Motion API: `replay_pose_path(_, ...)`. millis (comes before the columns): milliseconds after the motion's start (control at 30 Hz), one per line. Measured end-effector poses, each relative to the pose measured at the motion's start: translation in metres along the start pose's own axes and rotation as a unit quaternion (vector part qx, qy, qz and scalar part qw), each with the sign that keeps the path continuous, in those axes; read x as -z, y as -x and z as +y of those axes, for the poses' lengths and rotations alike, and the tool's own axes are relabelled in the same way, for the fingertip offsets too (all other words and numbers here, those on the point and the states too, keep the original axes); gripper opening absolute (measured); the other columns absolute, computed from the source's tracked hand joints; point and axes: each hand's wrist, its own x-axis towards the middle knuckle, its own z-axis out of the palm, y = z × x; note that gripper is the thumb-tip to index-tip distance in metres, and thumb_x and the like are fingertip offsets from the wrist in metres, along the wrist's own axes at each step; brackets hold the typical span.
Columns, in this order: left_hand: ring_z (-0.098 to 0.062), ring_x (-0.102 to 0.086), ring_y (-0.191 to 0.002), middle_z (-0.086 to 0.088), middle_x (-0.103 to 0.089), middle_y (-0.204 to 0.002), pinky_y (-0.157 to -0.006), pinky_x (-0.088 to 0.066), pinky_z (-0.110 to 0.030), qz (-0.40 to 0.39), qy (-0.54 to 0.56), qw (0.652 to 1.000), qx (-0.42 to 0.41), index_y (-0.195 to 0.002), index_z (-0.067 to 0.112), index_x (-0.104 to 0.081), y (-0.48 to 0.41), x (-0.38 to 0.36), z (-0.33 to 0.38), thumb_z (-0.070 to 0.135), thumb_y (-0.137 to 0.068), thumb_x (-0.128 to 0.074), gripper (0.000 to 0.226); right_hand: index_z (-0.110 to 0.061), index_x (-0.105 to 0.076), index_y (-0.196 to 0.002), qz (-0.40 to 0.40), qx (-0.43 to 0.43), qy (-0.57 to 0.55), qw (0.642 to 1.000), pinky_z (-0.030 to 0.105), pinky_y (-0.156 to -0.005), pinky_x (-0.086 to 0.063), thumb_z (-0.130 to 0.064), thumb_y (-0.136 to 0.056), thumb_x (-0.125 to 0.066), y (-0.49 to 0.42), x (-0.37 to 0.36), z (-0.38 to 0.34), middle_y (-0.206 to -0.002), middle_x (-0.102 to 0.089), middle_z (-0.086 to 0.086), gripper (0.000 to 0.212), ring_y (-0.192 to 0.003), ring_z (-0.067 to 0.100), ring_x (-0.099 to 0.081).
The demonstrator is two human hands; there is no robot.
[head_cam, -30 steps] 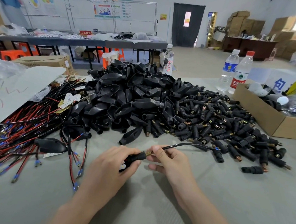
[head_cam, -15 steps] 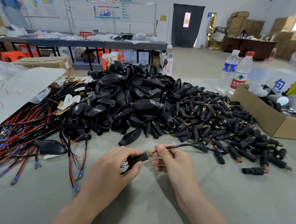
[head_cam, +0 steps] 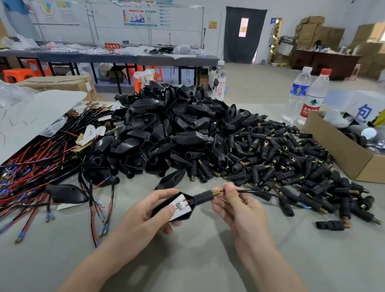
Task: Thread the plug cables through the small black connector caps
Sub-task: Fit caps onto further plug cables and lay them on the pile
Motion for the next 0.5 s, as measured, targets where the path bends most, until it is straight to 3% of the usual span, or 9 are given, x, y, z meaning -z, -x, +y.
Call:
replay_pose_path(67,-0.021,-0.071,-0.084,-0.003,-0.074,-0.109,-0.074,-0.057,-0.027,-0.018,0.025,1.0,0.008,-0.126,0.023,-0.061,0.0,0.001,-0.001,0.008,-0.101,-0.054,0.03,-0.004,-0.069,-0.092,0.004,0.007,0.007,1.0,0.019,-0.061,-0.057,-0.024,-0.095,-0.064,0.0,0.001,-0.001,-0.076,-0.076,0.002,0.02,-0.072,0.014,-0.074)
replay_pose_path(500,-0.03,-0.074,-0.085,-0.008,-0.077,-0.1,-0.07,-0.058,-0.026,-0.013,0.064,0.998,0.014,-0.121,0.02,-0.064,-0.007,-0.002,-0.01,0.008,-0.102,-0.05,0.027,-0.006,-0.071,-0.086,0.016,0.046,0.048,0.998,0.019,-0.06,-0.056,-0.028,-0.092,-0.068,0.0,0.003,0.0,-0.075,-0.075,-0.003,0.023,-0.075,0.011,-0.074)
